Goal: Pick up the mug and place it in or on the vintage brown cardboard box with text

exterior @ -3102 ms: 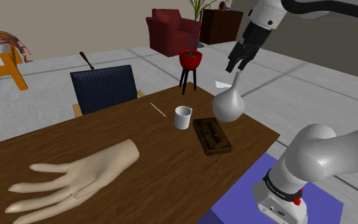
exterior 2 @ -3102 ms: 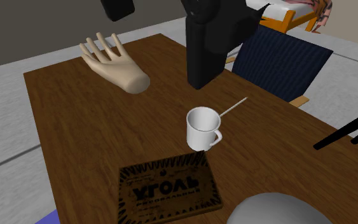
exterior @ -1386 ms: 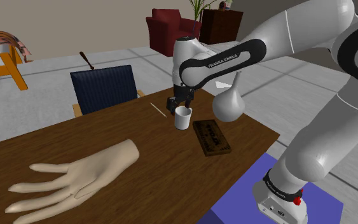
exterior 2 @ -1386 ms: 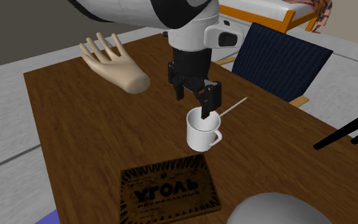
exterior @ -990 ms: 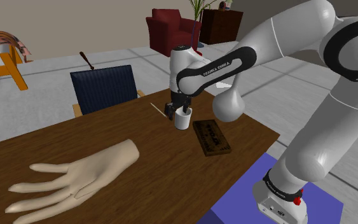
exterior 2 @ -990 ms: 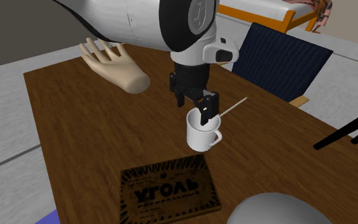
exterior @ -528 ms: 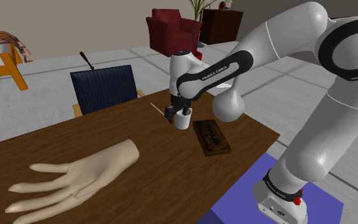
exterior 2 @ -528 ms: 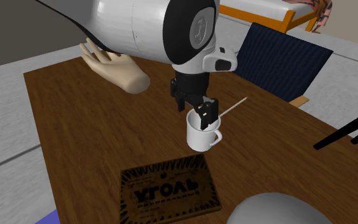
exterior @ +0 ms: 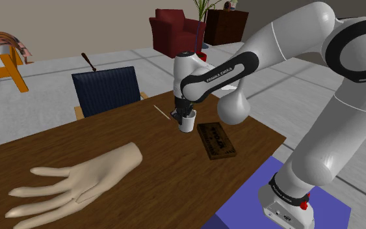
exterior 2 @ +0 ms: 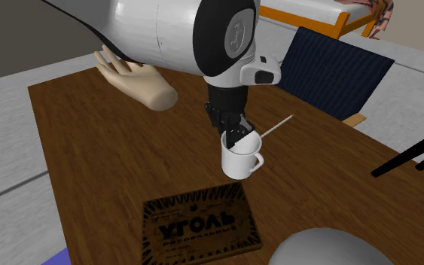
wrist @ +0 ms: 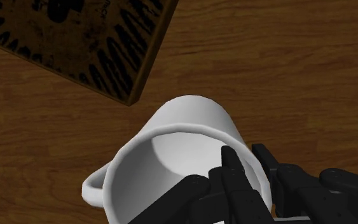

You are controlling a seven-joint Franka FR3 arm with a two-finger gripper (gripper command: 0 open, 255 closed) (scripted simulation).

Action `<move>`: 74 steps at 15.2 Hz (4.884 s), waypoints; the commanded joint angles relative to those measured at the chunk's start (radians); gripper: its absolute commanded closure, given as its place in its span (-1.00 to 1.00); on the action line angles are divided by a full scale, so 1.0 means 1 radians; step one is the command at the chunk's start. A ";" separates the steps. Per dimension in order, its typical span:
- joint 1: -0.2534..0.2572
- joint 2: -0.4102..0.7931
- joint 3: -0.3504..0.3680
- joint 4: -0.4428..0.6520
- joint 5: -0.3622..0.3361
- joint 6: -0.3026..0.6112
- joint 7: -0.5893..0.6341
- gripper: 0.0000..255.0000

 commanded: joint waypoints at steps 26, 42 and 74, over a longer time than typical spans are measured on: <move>-0.001 -0.128 -0.003 0.154 0.052 -0.275 -0.050 1.00; 0.018 -0.709 -0.094 -0.279 0.133 -0.412 -0.186 1.00; 0.022 -0.651 -0.075 -0.446 0.141 -0.188 -0.171 -1.00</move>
